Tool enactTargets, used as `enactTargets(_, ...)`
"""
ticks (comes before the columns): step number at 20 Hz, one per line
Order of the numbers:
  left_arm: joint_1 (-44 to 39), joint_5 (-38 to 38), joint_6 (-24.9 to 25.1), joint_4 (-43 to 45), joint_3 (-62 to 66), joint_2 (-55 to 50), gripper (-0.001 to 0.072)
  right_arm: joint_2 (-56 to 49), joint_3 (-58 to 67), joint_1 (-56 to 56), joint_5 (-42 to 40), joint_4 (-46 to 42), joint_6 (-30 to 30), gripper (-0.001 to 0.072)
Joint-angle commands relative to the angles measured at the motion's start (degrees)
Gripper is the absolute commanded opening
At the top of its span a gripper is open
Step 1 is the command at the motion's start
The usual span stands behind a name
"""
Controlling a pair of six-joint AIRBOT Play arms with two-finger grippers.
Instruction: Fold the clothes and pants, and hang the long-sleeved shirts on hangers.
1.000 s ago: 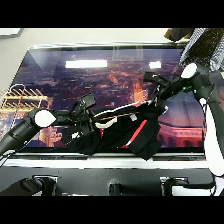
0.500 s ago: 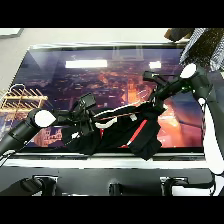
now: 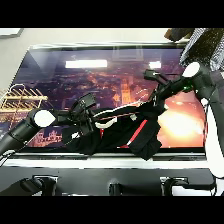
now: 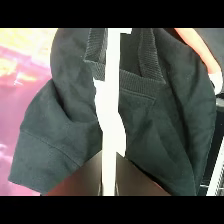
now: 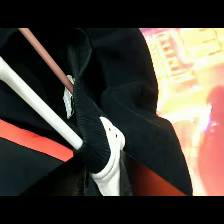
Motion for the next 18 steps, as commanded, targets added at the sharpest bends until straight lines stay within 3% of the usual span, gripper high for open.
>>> enactTargets(1,0.0,0.1,0.0,-0.2,0.0,0.0,0.0040,0.1,0.0,0.9,0.2,0.9,0.0,0.0227)
enactTargets(5,0.0,0.1,0.0,-0.2,0.0,0.0,0.0040,0.1,0.0,2.1,-0.2,0.7,0.1,0.0232)
enactTargets(6,0.0,0.1,0.0,-0.2,0.0,0.0,0.0040,0.3,0.0,2.1,-0.3,0.4,0.1,0.0273)
enactTargets(18,0.0,0.1,0.0,-0.2,0.0,0.0,0.0040,1.9,0.0,2.1,0.3,0.2,0.3,0.0258)
